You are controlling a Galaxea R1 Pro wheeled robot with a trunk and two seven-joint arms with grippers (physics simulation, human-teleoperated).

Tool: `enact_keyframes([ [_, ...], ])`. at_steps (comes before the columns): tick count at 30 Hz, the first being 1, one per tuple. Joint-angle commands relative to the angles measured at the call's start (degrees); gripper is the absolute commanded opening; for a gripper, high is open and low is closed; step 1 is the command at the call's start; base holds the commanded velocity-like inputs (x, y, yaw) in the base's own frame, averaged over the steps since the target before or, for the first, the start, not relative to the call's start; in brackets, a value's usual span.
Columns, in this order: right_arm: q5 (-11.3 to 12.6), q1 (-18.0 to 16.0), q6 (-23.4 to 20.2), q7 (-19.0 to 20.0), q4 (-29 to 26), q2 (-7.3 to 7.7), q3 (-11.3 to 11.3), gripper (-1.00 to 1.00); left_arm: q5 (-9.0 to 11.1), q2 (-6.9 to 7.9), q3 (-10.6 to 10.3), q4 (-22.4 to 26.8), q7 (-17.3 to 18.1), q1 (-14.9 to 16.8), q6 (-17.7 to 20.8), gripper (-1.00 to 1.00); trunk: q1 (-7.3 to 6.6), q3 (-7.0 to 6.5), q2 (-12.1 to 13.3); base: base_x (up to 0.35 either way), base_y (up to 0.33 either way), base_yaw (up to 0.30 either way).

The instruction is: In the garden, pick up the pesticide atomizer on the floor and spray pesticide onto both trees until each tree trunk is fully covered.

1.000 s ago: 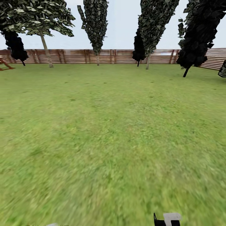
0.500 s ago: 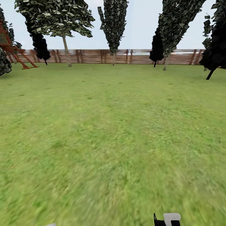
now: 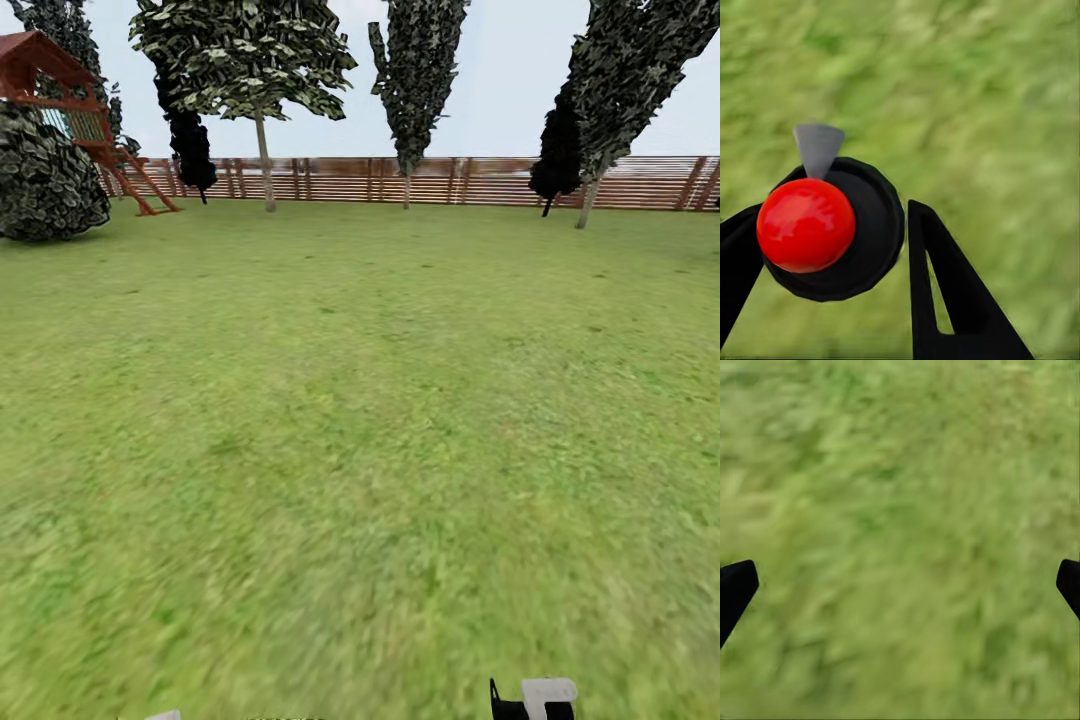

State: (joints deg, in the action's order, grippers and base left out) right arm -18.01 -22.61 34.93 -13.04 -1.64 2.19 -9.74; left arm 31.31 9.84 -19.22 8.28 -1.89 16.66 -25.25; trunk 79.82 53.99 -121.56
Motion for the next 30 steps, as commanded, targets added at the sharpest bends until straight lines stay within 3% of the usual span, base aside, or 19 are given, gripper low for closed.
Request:
enact_keyframes([
  [1,-0.62,-0.04,0.14,-0.28,0.05,0.00,-0.35,1.00,0.24,0.04,-0.47,-0.01,-0.21,0.04,-0.19,-1.00,-0.01,0.05,-0.02,0.000,0.000,0.279],
  [15,-0.62,-0.02,0.14,-0.23,0.06,0.00,-0.28,1.00,0.16,0.02,-0.51,-0.01,-0.23,0.04,-0.06,-1.00,-0.01,0.05,-0.02,0.019,0.005,0.279],
  [22,-0.62,-0.02,0.14,-0.23,0.06,0.00,-0.28,1.00,0.17,0.04,-0.38,-0.03,-0.30,0.04,-0.07,-1.00,-0.01,0.05,-0.02,0.279,0.113,0.255],
  [30,-0.71,-0.03,-0.04,-0.13,0.07,0.07,-0.28,1.00,0.16,0.00,-0.42,-0.10,-0.30,0.04,-0.06,-1.00,-0.01,0.05,-0.02,0.338,0.007,0.022],
])
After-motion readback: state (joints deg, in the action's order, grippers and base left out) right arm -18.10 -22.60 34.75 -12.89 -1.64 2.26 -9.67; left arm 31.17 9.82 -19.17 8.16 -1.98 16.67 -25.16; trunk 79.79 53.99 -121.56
